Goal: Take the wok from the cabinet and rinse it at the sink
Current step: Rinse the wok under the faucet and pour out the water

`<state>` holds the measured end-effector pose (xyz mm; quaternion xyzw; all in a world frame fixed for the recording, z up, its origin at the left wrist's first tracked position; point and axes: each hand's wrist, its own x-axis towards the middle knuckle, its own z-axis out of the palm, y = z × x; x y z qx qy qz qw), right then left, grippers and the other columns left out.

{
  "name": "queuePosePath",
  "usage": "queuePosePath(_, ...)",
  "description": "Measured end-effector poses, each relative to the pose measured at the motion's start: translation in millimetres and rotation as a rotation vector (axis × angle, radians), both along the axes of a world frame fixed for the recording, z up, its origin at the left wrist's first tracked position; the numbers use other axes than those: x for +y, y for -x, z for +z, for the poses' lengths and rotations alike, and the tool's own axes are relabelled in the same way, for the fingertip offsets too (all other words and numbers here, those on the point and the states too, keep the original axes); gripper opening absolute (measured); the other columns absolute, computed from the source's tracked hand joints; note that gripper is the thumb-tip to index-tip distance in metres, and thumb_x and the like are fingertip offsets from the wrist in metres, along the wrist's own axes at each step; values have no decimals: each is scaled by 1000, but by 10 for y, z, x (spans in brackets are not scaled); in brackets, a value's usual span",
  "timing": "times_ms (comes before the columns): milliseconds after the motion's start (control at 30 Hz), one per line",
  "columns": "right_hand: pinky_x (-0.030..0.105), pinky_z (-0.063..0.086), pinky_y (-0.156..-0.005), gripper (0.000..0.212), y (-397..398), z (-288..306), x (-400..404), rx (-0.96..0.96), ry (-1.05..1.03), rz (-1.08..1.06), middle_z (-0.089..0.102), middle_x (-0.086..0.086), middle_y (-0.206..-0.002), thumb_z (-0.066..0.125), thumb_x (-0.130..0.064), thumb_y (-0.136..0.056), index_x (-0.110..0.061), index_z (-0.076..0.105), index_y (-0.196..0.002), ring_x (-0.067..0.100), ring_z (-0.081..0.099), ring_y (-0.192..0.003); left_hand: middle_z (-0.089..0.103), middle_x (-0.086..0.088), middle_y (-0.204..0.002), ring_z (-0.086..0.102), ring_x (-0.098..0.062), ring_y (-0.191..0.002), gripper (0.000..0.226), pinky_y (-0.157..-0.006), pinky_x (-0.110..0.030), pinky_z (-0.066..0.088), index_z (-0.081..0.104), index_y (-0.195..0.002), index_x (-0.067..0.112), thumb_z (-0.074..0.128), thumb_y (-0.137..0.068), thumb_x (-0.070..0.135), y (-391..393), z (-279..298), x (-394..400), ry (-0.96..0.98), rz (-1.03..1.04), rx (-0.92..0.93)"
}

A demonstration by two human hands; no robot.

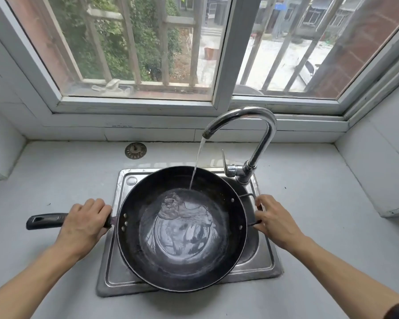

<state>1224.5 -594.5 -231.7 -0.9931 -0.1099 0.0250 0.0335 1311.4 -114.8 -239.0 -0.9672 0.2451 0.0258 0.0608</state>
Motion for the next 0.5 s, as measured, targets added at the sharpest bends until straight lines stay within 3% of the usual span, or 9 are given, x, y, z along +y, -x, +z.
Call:
queuePosePath(267,29,50,-78,38,-99,134,-26,90,-72,-42,49,-7,-111,78,-57,-70,-23,65,-83,13,44,-108,57,-3,-79,56,-30,-70,42,-56,-40,44,63,-79,15,92,-50,23,15,-3,51,63,37,56)
queuePosePath(400,28,47,-87,35,-141,275,-16,77,-140,-24,52,-7,-111,75,-53,-77,-26,66,-97,14,46,-111,59,-2,-83,58,-29,-77,37,-62,-41,48,66,-88,17,88,-60,28,23,-38,93,71,65,143)
queuePosePath(500,29,46,-88,25,-197,360,40,32,-150,-44,54,-8,-106,70,-46,-85,-25,65,-98,14,48,-106,55,3,-98,55,-23,-94,27,-77,-40,49,59,-104,23,68,-81,35,24,-100,105,77,122,193)
